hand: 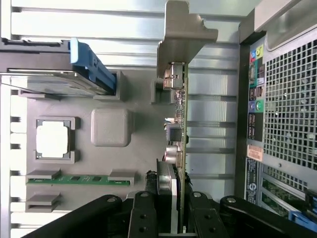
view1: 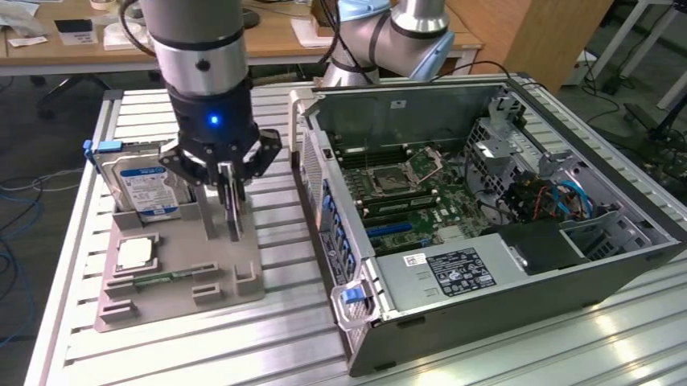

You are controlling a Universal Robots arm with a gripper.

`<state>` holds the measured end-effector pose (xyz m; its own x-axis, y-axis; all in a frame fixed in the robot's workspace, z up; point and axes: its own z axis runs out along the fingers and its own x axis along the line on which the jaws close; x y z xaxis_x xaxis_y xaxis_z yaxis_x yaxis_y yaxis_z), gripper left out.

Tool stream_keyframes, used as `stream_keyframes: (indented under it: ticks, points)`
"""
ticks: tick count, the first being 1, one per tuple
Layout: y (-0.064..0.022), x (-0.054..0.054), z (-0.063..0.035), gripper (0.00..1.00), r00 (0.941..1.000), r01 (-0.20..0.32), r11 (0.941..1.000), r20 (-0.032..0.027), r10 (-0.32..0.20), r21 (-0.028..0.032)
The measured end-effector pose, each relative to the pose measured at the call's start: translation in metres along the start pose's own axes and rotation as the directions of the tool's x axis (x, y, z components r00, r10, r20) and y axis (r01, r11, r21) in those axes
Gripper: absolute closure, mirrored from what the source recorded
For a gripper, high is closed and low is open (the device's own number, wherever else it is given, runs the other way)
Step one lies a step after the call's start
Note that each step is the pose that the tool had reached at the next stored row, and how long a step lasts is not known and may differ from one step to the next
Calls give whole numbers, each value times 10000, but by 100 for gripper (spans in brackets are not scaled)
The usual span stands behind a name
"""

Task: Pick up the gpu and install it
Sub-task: 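Pick up the gpu and move the gpu toward the slot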

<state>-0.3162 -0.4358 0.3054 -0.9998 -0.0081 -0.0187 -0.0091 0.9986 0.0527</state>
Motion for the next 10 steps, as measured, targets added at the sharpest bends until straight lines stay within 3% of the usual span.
stream_keyframes:
  ticks: [8, 10]
  points:
    - [19, -7, -363, 72, 10000, 0, 10000, -1, 0, 1]
    - [22, -8, -415, 72, 10000, 0, 10000, 0, 0, 0]
